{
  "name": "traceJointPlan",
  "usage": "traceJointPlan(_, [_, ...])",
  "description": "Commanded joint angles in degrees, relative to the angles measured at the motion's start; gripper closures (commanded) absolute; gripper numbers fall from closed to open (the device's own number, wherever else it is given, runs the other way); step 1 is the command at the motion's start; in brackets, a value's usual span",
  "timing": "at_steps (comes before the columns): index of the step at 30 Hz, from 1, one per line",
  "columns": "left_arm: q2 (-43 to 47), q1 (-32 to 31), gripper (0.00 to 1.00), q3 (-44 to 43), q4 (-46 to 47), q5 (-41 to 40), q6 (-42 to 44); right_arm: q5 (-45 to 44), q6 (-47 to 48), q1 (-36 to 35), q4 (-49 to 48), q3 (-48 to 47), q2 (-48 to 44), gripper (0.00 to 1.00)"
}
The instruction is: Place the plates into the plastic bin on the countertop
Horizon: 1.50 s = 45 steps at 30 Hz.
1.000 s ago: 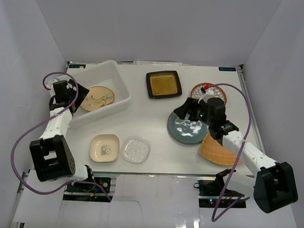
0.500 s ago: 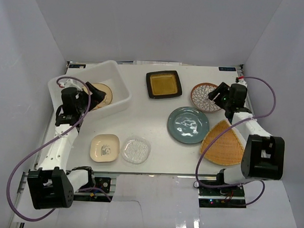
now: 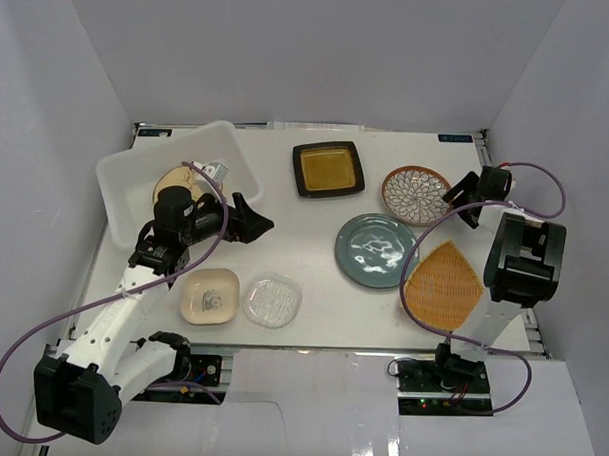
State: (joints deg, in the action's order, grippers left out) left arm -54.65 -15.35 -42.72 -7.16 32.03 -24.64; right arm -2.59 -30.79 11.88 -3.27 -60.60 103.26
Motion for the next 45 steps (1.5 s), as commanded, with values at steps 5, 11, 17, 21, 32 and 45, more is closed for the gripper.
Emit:
traceJointPlan(5, [2.0, -0.1, 0.07, 0.1, -1.0, 1.6, 1.8, 11.9, 0.5, -0.3, 0.3, -7.9, 9.3, 0.68])
traceJointPlan(11, [0.0, -0.3, 0.06, -0.2, -1.2, 1.7, 1.7, 12.0, -5.3, 1.5, -6.3, -5.1, 4.9, 0.92])
traceJointPlan(17, [-5.8, -0.6, 0.04, -5.2, -0.2, 5.9, -3.9, 13.8, -7.5, 1.7, -15.4, 3.4, -15.7, 0.92])
traceJointPlan(21, [-11.5, -4.8, 0.03, -9.8, 0.0, 4.3, -6.8, 22.0, -9.6, -2.7, -19.1, 10.6, -24.2, 0.92])
traceJointPlan(32, [-23.3, -15.3, 0.07, -14.8, 2.5, -9.7, -9.0, 33.5, -10.4, -18.7, -22.3, 19.0, -35.1, 0.92])
traceJointPlan(45, [-27.6, -15.5, 0.95, -12.9, 5.8, -15.3, -9.8, 39.2, -12.3, -21.5, -25.4, 24.9, -36.6, 0.92])
